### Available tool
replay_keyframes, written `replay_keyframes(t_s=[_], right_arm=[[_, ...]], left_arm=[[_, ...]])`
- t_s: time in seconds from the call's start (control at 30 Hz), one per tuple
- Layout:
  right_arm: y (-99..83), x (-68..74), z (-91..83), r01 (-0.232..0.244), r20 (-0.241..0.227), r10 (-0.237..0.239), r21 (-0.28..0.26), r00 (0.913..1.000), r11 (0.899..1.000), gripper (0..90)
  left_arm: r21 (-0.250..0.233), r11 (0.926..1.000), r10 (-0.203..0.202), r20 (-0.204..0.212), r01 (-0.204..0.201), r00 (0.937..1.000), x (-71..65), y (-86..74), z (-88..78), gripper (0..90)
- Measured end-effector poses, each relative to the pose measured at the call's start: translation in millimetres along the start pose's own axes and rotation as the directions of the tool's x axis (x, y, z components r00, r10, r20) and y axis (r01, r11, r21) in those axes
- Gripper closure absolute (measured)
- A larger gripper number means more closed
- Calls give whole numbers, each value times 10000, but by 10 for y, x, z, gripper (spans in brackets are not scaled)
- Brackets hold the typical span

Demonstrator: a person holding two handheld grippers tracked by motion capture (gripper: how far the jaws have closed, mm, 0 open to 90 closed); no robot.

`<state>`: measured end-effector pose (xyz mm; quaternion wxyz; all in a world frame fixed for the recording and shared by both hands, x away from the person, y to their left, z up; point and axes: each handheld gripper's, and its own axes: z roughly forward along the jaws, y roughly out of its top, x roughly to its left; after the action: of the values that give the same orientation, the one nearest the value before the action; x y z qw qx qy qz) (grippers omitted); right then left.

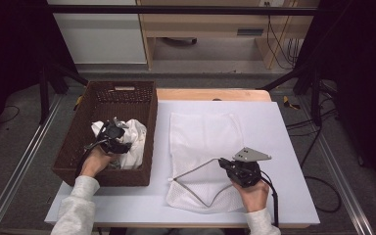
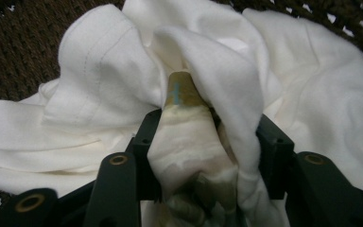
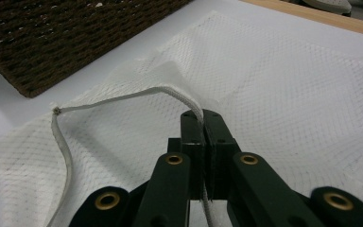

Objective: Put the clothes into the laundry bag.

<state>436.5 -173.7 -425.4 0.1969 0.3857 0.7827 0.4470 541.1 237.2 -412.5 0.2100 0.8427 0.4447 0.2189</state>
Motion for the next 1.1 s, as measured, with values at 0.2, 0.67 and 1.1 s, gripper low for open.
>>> replay_keyframes(t_s=[0.2,0.67,1.1], right_arm=[[-4,-7,-5,-50,18,50,-14,10000,10000,885],[12,-21,-24,-45,14,45,-65,10000,10000,886],[68,-10,-15,-40,6,40,-195,10000,9998,888]], left_arm=[[-1406,9893,-426,-292,381,9987,29,-29,-168,631],[-4491,8889,-1431,-834,910,9862,120,-135,-491,658],[-6169,7777,-2357,-1073,1213,9659,240,-130,-1072,657]])
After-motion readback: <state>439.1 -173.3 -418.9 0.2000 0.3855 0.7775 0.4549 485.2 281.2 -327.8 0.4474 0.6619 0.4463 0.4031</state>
